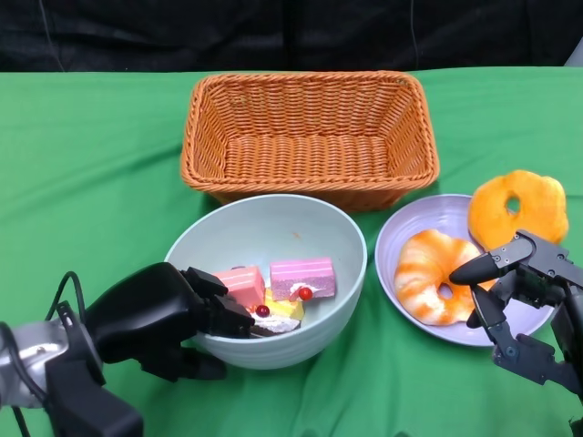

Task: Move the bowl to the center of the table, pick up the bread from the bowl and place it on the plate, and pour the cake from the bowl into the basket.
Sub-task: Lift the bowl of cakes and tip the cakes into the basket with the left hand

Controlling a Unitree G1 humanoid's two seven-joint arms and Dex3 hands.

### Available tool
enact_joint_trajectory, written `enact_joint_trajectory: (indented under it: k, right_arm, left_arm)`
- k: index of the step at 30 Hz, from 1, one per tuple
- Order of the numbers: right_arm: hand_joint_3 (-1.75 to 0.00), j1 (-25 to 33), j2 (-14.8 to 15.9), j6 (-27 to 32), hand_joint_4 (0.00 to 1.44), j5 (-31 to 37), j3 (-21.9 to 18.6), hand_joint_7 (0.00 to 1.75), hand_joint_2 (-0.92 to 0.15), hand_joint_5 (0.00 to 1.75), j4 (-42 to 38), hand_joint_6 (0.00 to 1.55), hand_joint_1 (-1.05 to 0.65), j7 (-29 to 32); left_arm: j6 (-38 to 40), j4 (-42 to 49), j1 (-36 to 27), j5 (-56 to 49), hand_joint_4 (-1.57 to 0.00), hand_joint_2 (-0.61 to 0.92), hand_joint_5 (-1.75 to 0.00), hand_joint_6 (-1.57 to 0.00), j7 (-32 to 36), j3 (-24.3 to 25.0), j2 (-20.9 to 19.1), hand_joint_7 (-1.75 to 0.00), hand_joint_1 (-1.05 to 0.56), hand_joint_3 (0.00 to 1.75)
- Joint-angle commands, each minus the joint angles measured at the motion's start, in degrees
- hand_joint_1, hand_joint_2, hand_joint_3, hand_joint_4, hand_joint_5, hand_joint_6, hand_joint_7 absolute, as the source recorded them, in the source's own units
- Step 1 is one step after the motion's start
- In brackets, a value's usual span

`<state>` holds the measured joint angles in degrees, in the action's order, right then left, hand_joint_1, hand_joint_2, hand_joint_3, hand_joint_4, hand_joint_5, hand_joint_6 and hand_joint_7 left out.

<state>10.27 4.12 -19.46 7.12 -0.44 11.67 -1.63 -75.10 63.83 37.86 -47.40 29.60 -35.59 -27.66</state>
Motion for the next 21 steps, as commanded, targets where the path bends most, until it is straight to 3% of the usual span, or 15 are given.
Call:
enact_joint_trajectory:
  k: [1, 8, 21]
  right_arm:
    - [-0.88, -0.18, 0.46, -1.01, 0.79, -0.48, -0.63, 1.15, -0.66, 1.41, -1.02, 0.76, -0.02, 0.38]
    - [-0.86, -0.29, 0.33, -1.08, 0.8, -0.53, -0.52, 1.15, -0.67, 1.4, -1.29, 0.76, -0.01, 0.34]
    - [-0.84, -0.31, 0.35, -1.25, 0.8, -0.17, -0.42, 1.15, -0.67, 1.4, -1.48, 0.77, -0.01, 0.46]
  left_arm:
    - [-6.14, -2.7, -1.18, 6.43, -0.84, 0.75, -1.45, -0.88, -3.94, 3.48, -3.21, -1.03, -0.13, 0.66]
    - [-10.43, -7.87, -3.57, 16.19, -0.84, 0.64, -1.49, -0.9, -12.55, 8.17, -4.81, -1.03, -0.15, 0.85]
    - [-10.07, -12.6, -5.91, 32.86, -0.83, 0.63, -1.54, -0.94, -28.16, 9.52, -5.09, -0.96, -0.2, 0.81]
